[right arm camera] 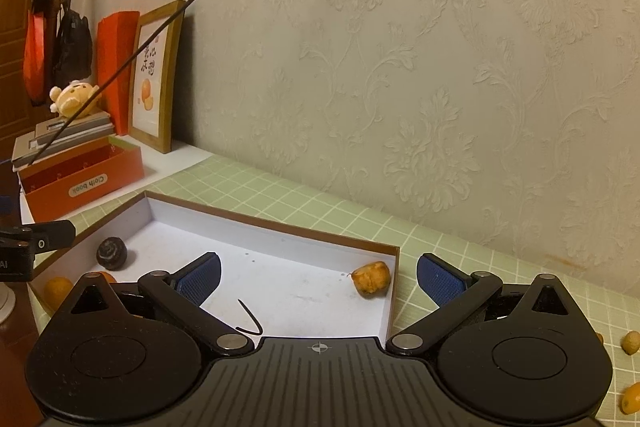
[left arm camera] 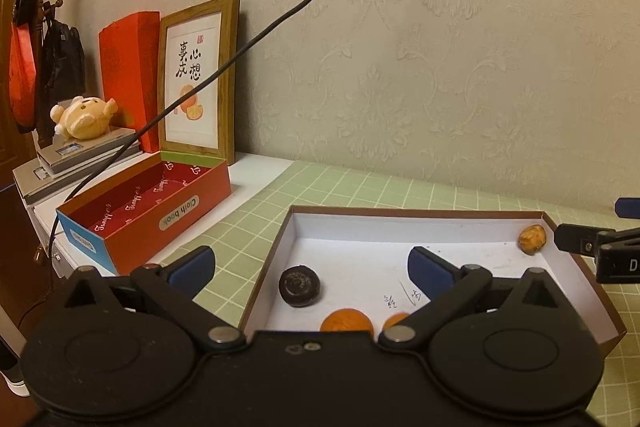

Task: Organize fruits
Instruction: 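Move both open tools back toward the remaining fruits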

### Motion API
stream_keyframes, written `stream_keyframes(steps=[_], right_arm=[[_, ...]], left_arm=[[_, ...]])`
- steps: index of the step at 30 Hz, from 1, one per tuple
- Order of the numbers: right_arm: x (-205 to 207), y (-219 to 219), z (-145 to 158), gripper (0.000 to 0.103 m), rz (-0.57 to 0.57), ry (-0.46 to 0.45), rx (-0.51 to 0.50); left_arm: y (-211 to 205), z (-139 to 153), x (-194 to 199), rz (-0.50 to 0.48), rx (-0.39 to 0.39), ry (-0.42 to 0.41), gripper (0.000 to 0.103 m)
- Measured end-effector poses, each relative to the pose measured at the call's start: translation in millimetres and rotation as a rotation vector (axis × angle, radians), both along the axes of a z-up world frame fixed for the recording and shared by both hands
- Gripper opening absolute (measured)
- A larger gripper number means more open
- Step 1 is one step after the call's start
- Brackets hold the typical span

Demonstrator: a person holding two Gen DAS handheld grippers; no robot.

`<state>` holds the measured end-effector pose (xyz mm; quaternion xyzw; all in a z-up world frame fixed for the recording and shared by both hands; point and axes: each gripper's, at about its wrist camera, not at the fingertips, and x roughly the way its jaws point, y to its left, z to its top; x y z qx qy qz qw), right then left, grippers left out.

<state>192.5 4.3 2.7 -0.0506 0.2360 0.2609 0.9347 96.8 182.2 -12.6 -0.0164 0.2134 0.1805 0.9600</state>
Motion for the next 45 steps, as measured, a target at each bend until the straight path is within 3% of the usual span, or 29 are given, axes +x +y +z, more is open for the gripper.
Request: stream_keyframes(steps=[7,15,29,45], right_arm=[[-12.0,-7.4,5.4,0.103,0.005,-0.002,-0.016],[-25.4,-28.9,18.3,0.103,-0.009,-0.018,-0.023],[-49.3,-99.1,40.7,0.103,-0.082,-0.038,-0.034],[-68.5,-173.0,39.8,0.103,-0.184,-0.008,-0.066]], left_arm=[[-10.1,9.3,-8.1,0.009,0.026,-0.023,0.097],[-29.9,21.8,-25.5,0.004,0.001,-0.063,0.097],[-99.9,32.2,-22.8,-0.17,-0.024,-0.085,0.097],[-172.3,20.5,-12.8,-0.314,0.03,-0.091,0.097]])
